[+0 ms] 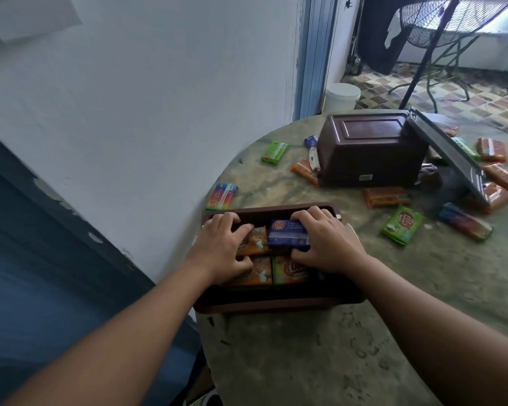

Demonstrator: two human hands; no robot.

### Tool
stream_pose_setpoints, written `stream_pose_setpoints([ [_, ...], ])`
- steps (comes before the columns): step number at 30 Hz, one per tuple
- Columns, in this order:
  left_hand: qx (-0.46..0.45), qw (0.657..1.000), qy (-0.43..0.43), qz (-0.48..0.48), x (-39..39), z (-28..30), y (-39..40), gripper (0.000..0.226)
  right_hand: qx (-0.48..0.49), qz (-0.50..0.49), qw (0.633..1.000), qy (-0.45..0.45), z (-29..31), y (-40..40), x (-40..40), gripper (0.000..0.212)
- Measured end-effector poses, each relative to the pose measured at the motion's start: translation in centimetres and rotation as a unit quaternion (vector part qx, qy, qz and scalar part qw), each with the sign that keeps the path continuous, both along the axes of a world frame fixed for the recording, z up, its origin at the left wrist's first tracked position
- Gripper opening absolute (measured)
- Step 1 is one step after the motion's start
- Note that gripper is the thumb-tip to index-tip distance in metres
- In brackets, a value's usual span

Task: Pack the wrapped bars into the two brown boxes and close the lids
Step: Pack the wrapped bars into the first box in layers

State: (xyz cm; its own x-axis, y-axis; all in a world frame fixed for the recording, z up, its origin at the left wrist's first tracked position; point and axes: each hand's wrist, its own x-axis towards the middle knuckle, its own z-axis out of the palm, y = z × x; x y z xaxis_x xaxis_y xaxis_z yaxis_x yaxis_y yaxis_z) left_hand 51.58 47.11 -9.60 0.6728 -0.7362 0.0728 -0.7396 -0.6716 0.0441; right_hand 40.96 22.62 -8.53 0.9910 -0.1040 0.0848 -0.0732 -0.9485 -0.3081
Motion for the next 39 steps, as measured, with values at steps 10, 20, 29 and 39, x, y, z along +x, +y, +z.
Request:
stream_pose_setpoints([
  [10, -0.020, 0.999, 0.021, 0.020, 0.1, 0.0, -0.2, 0.051, 0.028, 0.000, 0.999, -0.034, -0.4, -0.2, -0.2, 0.067],
  [20, -0.035, 0.999, 0.026, 0.022, 0.2, -0.1, -0.1, 0.051, 0.074, 0.007, 0.997, -0.011, -0.3, -0.4, 0.0, 0.050],
  [29, -0.034, 0.999, 0.031, 0.022, 0.3, -0.2, -0.1, 0.053, 0.143, -0.036, 0.989, -0.007, -0.4, -1.2, 0.6, 0.026],
  [39, -0.050, 0.998, 0.035, 0.019, 0.3, -0.3, 0.0, 0.054, 0.120, -0.036, 0.991, 0.035, -0.1, -0.9, 1.2, 0.029],
])
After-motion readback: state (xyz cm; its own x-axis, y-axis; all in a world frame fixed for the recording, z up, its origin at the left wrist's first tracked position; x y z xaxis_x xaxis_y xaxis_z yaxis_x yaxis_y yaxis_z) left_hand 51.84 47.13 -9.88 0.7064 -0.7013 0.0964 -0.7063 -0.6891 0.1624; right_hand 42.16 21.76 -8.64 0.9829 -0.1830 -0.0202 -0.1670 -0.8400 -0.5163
